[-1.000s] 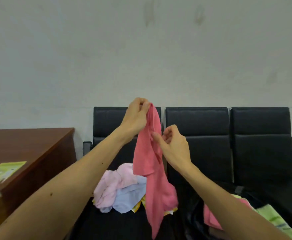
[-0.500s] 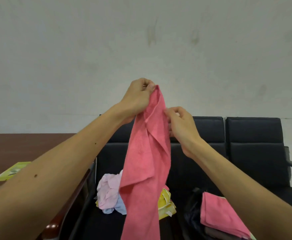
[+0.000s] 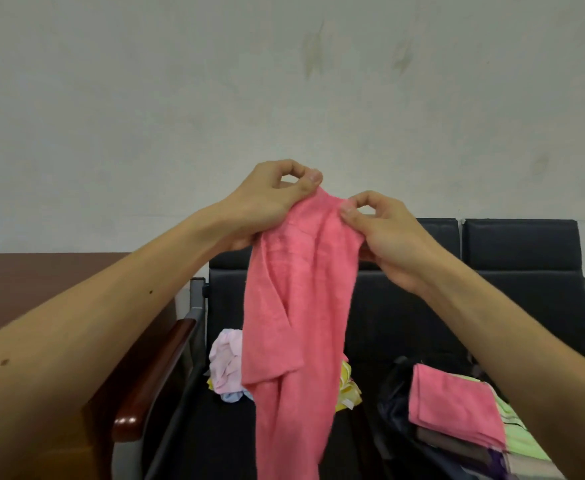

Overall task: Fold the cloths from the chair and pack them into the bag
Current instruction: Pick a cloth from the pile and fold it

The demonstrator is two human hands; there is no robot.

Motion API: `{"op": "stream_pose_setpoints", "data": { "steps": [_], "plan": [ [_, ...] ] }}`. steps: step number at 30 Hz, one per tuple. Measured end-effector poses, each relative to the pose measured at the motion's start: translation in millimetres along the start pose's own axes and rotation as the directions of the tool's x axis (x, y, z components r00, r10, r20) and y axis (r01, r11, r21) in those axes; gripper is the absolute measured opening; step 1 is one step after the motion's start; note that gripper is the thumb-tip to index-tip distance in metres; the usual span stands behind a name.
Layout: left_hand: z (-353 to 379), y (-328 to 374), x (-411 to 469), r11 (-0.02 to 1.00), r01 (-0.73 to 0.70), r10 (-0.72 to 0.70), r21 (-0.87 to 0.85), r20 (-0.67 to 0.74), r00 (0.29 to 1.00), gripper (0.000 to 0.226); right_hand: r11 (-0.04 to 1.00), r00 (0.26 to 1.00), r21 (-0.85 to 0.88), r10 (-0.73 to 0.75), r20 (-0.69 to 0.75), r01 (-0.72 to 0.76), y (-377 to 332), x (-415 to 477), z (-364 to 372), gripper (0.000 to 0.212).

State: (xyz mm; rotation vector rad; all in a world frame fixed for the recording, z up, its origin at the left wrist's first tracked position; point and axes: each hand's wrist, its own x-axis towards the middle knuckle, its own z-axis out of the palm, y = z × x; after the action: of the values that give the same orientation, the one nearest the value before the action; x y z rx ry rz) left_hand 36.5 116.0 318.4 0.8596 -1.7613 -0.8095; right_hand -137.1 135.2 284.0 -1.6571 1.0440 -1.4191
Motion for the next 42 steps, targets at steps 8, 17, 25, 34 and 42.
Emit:
{"op": "stream_pose_setpoints", "data": {
  "steps": [8,17,25,34,42],
  "plan": [
    [-14,-30,-18,0.95,-0.059,-0.017,0.308,0.239,0.971,0.035,0.998,0.999,0.066,-0.004,-0.035,0.006,-9,4,-17,0.021],
    [-54,-109,-44,0.763,0.066,-0.428,0.643,0.426,0.797,0.025,0.632,0.922,-0.726,0.047,0.385,0.271,14,-3,-42,0.026],
    [-40,-181,-85,0.523,-0.032,-0.488,0.852,0.33,0.808,0.008,0.785,0.96,-0.571,-0.105,0.26,0.241,75,-12,-45,0.015],
    [-29,-231,-134,0.851,0.493,-0.517,0.178,0.122,0.847,0.022,0.602,0.983,-0.798,0.127,0.134,0.031,199,-57,-66,0.043],
    [-22,-294,-144,0.807,0.545,-0.561,0.229,0.008,0.828,0.027,0.77,0.952,-0.602,0.302,0.055,-0.21,255,-86,-61,0.053]
  ]
}}
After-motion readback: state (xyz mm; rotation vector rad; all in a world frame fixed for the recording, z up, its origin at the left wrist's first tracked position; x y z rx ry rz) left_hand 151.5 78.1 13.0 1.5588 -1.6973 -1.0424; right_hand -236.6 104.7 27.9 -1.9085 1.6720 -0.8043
